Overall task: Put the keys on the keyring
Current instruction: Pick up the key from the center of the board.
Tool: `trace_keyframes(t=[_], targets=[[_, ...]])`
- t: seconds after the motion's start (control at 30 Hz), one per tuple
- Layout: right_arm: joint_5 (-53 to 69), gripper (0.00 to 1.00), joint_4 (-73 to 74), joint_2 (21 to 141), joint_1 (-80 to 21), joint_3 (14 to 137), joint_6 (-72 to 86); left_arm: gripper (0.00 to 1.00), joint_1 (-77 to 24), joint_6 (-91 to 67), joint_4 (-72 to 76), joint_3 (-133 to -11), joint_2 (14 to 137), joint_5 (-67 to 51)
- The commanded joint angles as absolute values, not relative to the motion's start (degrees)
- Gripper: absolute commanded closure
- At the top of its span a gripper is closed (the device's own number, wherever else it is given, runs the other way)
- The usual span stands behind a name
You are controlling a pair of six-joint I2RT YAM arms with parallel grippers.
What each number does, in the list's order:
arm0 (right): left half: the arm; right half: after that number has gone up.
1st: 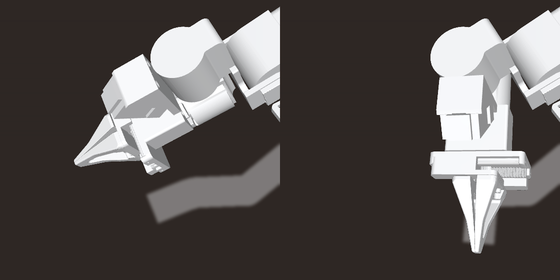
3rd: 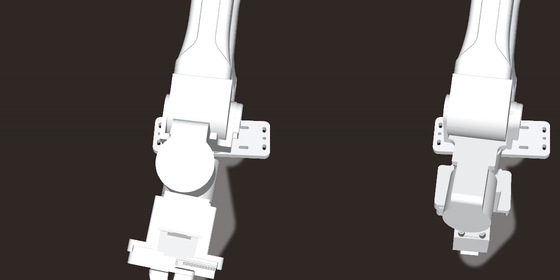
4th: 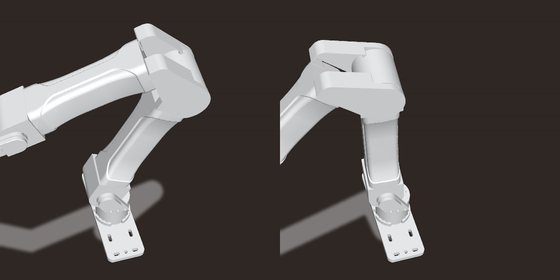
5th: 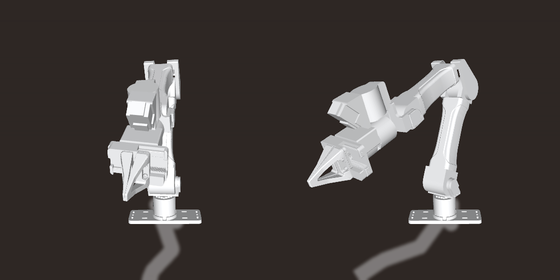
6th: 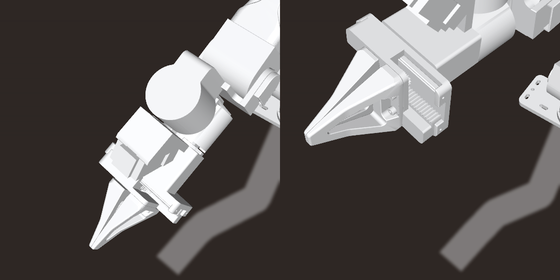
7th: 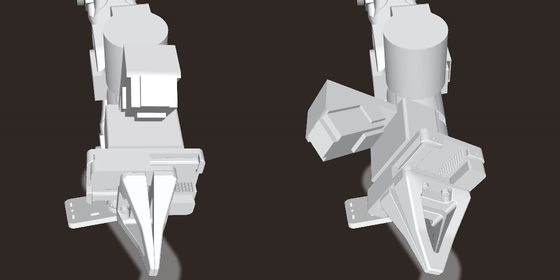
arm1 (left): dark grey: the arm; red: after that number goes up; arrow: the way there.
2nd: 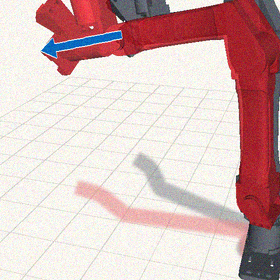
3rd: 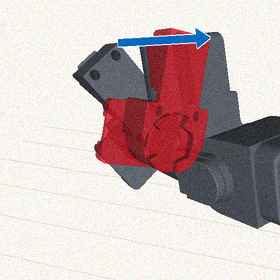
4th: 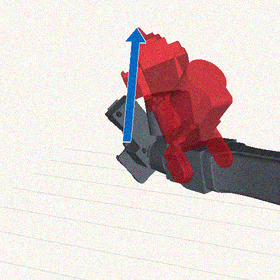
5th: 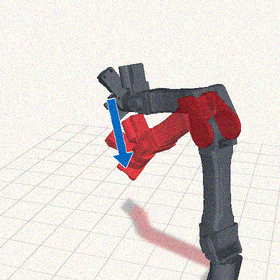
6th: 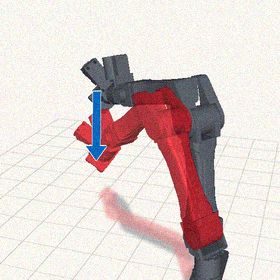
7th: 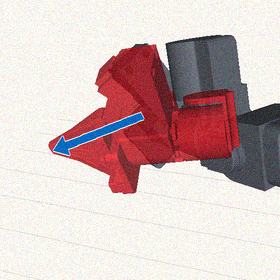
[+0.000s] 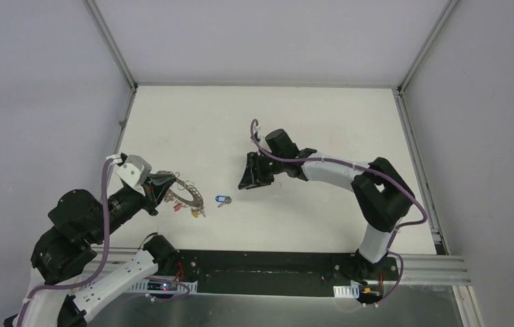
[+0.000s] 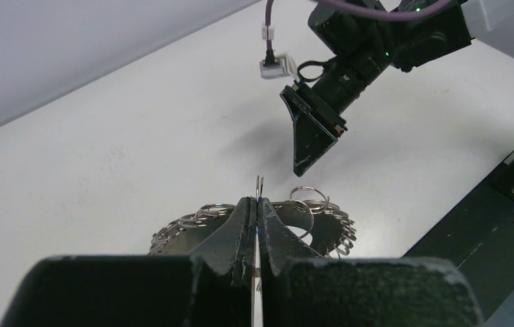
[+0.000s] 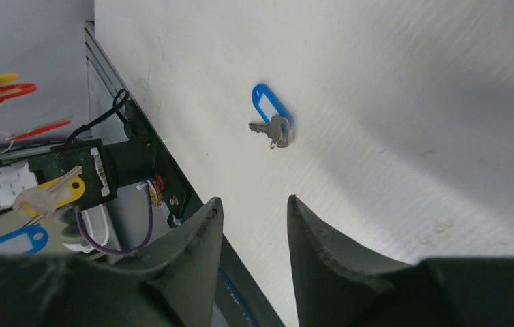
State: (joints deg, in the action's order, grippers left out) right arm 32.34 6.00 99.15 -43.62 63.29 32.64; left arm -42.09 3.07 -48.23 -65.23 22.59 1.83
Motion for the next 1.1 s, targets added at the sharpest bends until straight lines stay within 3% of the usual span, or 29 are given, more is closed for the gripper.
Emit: trace_keyframes(t=[0.0,0.47,0.57,0.97,1.07], targets=[[34.9,0.62,6.9,105.1,-47.4,66.0,41.8,1.0,-42.7,4.5,-50.6,-66.8,20.9,6.6],[28.3,0.64,-3.0,113.6,-52.0,63.8,59.7,1.0,-42.7,1.9,-52.4,-63.9,19.5,7.8],[26.5,0.74,-3.3,115.0,-51.9,64.6,60.6,1.0,-42.7,1.2,-52.3,-63.6,19.4,7.9],[21.9,0.73,-0.9,117.4,-51.7,67.0,61.1,1.0,-42.7,0.6,-52.4,-62.8,18.6,6.5],[21.1,0.81,-0.3,117.9,-51.6,67.7,60.0,1.0,-42.7,0.6,-52.4,-62.5,18.6,6.4]])
